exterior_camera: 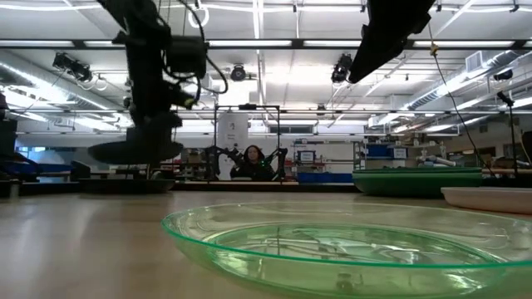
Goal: Stack plastic plates
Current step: Stack the bottom black plate on top of the black plate
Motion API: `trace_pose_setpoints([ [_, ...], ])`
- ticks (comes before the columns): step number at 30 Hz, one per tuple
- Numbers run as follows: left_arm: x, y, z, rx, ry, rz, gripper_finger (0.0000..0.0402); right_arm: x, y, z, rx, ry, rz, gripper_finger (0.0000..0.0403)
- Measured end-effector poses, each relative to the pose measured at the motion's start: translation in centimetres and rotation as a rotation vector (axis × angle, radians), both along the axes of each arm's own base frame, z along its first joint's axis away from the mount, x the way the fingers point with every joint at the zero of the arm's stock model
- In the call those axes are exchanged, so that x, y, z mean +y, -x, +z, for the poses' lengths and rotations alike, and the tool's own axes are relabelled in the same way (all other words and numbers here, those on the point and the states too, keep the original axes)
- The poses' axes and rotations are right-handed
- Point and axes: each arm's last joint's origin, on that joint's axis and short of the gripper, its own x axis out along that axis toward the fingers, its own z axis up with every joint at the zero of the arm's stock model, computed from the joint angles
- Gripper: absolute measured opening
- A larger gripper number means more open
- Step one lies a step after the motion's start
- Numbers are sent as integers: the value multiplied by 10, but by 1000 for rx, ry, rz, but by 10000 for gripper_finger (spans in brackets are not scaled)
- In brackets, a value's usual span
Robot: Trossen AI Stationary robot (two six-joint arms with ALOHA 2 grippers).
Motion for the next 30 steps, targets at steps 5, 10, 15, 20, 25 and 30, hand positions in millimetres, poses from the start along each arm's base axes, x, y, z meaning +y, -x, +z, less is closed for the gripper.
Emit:
trace_pose_setpoints([
  [5, 17, 17, -18, 8, 44, 55, 15, 5, 2, 0, 2, -3, 13, 193],
  [10, 20, 28, -36, 21, 44, 58, 15, 8, 3, 0, -1, -17, 1, 193],
  [15, 18, 27, -43, -12, 33, 36, 15, 8, 3, 0, -3, -21, -5, 193],
  [20, 13, 22, -43, -33, 38, -4, 34, 8, 3, 0, -3, -21, -5, 193],
  [25, 11, 21, -43, -34, 39, -9, 67, 8, 3, 0, -3, -21, -5, 193],
  [30, 9, 20, -43, -56, 83, -19, 110, 8, 3, 0, -3, -22, -5, 193],
])
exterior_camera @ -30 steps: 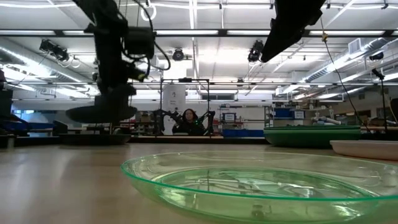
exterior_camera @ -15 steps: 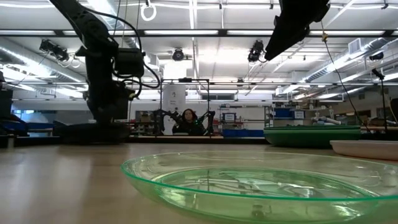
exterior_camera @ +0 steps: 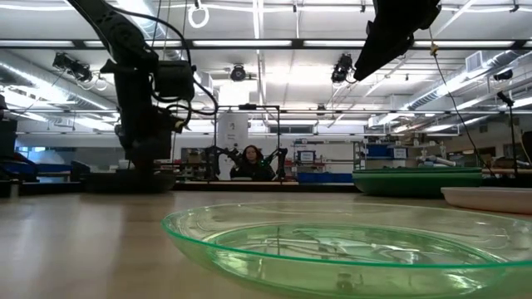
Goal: Stack plastic plates
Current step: Stack the bottom black plate on top of the black plate, then stack the stacked black plates on top of the dark green plate
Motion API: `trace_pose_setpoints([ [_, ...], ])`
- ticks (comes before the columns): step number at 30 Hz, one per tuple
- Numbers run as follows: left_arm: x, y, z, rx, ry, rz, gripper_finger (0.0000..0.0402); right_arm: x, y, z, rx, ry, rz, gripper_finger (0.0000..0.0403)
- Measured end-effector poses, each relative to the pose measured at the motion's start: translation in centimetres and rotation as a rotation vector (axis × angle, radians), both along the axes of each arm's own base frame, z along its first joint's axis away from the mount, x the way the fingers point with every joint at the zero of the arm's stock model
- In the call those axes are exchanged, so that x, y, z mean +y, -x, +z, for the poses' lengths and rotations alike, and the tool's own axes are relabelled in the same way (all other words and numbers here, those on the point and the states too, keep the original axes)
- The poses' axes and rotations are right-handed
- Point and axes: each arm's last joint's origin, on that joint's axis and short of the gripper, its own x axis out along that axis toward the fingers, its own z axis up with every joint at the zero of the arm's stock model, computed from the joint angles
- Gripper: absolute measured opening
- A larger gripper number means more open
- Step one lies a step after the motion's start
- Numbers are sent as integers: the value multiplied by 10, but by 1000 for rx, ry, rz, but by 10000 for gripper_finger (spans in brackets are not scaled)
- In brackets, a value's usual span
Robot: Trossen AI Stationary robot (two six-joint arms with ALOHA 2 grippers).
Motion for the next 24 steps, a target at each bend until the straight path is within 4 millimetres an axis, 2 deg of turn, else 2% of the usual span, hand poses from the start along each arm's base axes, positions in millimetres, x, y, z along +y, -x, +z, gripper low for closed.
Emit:
trace_pose_setpoints([
  [7, -1, 2, 0, 20, 10, 0, 147, 0, 0, 0, 0, 0, 0, 193],
  [14, 3, 2, -4, 32, -16, 14, 148, 0, 0, 0, 0, 0, 0, 193],
  [20, 5, 0, -20, 86, 3, 20, 142, 0, 0, 0, 4, -7, 10, 193],
  [24, 7, -1, -26, 132, -44, 27, 141, -1, -1, 0, 7, -7, 23, 193],
])
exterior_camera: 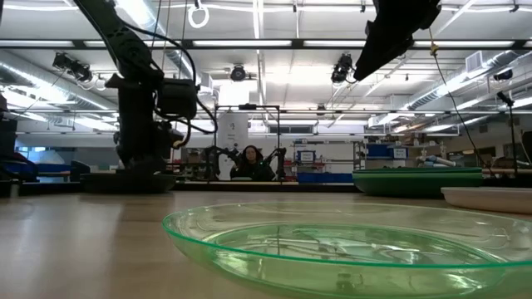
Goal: Stack plastic plates
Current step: Stack the stacked black plates on top of the dark green plate
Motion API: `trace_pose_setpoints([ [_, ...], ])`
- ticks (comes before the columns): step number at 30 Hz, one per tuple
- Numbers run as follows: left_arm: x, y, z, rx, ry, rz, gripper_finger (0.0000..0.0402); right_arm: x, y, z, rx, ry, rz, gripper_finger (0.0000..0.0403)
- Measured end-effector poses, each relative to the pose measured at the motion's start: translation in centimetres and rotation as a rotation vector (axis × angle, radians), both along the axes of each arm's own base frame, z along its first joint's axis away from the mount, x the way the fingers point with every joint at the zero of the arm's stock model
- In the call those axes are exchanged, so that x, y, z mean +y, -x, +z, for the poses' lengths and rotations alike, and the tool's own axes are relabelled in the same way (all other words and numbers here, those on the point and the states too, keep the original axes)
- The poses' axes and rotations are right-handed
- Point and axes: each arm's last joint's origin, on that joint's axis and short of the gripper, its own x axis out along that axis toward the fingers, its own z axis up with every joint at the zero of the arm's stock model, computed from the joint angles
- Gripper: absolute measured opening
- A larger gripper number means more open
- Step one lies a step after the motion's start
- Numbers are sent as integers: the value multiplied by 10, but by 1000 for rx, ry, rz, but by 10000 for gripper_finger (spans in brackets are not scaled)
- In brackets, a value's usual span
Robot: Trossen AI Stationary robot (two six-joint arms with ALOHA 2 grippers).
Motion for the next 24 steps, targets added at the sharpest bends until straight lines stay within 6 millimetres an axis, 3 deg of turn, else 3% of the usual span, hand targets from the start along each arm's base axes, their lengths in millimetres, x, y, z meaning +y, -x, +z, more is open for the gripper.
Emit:
trace_pose_setpoints([
  [4, 1, 0, -2, 30, -20, -11, 123, -2, -1, 0, 0, 1, -5, 193],
  [9, 1, 0, -1, 39, -24, -24, 46, -1, 0, 0, 3, 10, 10, 193],
  [15, -2, -1, 0, 64, -25, -66, 41, 7, 2, 2, -15, 138, 83, 192],
  [19, -23, -9, 6, 108, -22, -192, 40, 22, 7, 4, -8, 405, 294, 187],
  [24, -72, -33, 20, 92, -37, -473, 40, 40, 7, 11, -72, 579, 463, 185],
])
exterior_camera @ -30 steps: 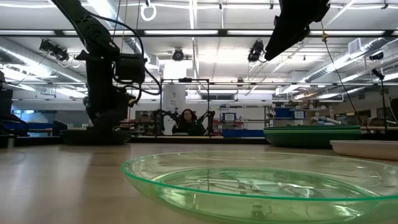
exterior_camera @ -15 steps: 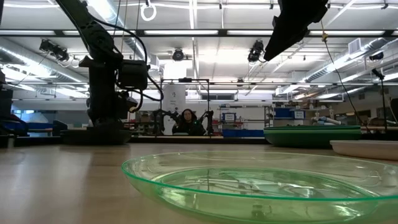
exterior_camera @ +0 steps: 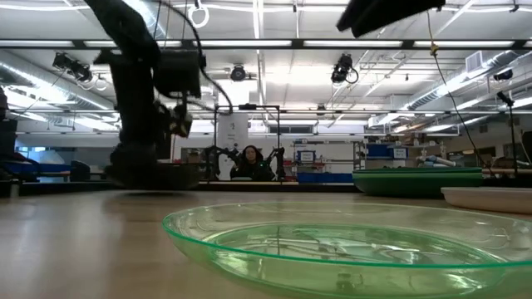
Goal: Stack plastic plates
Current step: Stack the stacked black plates on top of the dark green plate
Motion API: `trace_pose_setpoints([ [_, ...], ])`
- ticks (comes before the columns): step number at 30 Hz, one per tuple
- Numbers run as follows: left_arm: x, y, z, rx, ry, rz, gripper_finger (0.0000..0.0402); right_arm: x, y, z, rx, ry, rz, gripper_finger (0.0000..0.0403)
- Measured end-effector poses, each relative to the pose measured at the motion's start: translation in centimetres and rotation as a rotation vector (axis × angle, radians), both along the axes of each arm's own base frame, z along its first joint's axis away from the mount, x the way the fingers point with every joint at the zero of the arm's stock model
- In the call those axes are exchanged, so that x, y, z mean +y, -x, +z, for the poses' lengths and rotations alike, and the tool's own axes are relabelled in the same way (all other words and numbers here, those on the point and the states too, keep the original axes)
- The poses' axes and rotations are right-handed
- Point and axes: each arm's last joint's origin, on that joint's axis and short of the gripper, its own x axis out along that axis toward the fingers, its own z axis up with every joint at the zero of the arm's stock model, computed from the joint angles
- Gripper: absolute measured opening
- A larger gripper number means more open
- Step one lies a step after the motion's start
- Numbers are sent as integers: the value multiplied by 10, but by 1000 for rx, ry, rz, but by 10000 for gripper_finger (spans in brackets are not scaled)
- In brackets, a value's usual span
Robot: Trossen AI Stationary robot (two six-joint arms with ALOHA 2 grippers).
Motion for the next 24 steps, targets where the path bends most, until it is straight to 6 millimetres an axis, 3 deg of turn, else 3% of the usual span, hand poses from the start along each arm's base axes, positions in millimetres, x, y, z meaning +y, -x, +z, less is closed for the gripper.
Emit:
trace_pose_setpoints([
  [6, -69, -32, 32, -104, -12, -325, 40, 12, -5, 3, -17, -64, 167, 187],
  [12, -127, -43, 57, -208, 21, -603, 40, 20, -15, -23, 89, 74, 232, 216],
  [18, -158, -38, 61, -267, 49, -708, 40, 29, -34, -57, 143, 364, 269, 241],
  [24, -175, -37, 64, -342, 60, -756, 40, 32, -53, -66, 82, 537, 257, 235],
])
